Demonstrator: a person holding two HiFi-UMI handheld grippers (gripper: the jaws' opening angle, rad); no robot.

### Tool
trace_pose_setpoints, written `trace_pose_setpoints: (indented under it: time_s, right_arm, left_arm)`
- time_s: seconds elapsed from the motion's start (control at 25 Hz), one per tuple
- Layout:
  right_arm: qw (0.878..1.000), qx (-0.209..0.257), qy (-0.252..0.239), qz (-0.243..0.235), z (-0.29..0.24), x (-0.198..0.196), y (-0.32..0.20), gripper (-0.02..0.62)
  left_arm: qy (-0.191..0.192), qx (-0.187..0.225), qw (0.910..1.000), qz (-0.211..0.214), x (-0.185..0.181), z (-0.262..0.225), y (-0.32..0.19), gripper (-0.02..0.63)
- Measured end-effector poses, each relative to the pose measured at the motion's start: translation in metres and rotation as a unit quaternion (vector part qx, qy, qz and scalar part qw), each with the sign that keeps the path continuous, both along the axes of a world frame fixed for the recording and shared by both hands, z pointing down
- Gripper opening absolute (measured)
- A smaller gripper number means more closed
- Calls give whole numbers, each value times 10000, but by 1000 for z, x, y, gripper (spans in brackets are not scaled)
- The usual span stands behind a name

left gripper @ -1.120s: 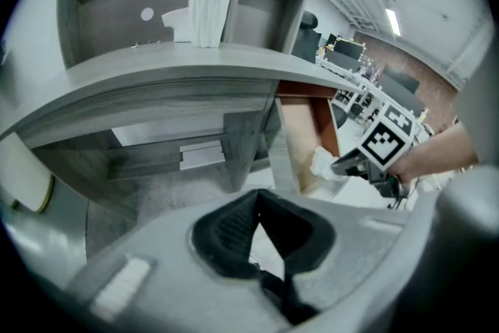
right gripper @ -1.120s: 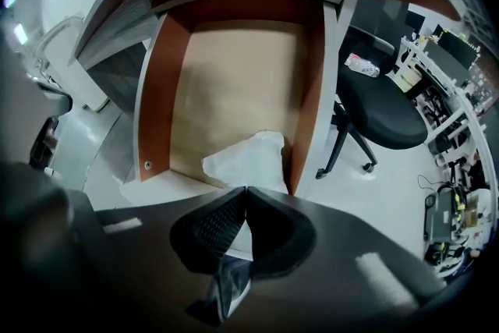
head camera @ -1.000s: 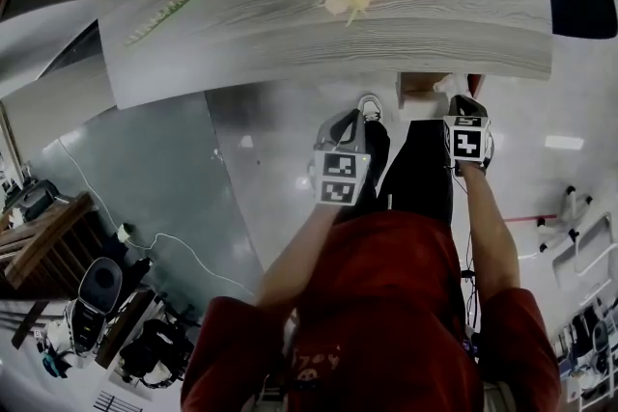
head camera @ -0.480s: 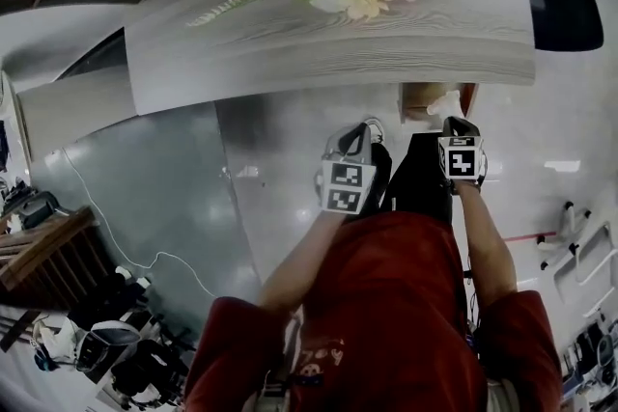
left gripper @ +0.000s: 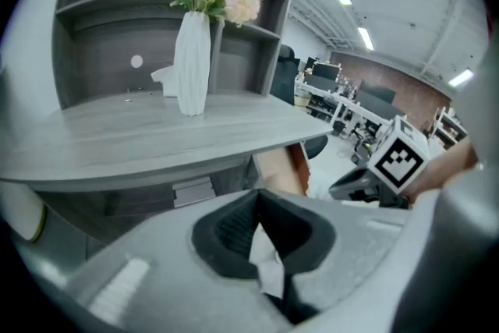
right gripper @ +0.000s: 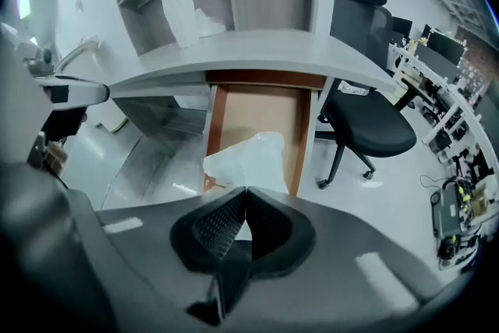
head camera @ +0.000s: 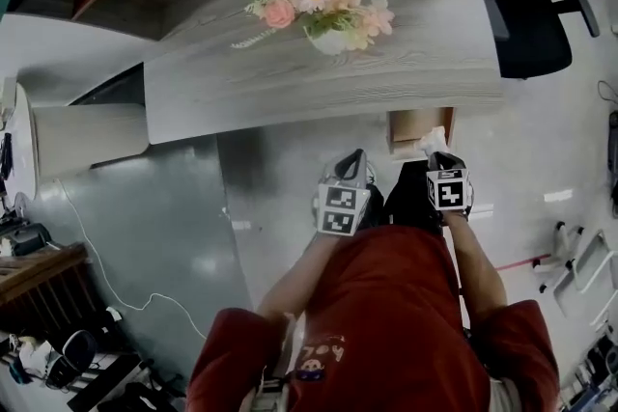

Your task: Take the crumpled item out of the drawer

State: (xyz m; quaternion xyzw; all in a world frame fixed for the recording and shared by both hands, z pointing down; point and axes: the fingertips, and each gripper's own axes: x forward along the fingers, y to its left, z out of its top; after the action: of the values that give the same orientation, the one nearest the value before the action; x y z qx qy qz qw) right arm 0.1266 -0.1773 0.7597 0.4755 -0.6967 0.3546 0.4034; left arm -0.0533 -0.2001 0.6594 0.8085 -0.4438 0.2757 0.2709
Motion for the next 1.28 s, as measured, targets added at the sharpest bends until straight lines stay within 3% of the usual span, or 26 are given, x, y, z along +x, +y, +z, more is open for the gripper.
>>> trace_pose_setpoints:
  time_s: [0.32, 0.6, 1.28]
  right_arm:
    - [9992, 259, -225, 180, -51, 4, 11, 3]
    - [9958, 806, -375, 226, -104, -1, -8, 3]
    - [9688, 2250, -861, 581, -229, -14, -45, 3]
  left_arm:
    - [-29, 284, 9996, -55, -14, -36, -5, -3]
    - [-106, 638, 9977, -203, -28, -67, -16, -3]
    - [-157, 1586, 9867, -314, -46, -152, -34, -3]
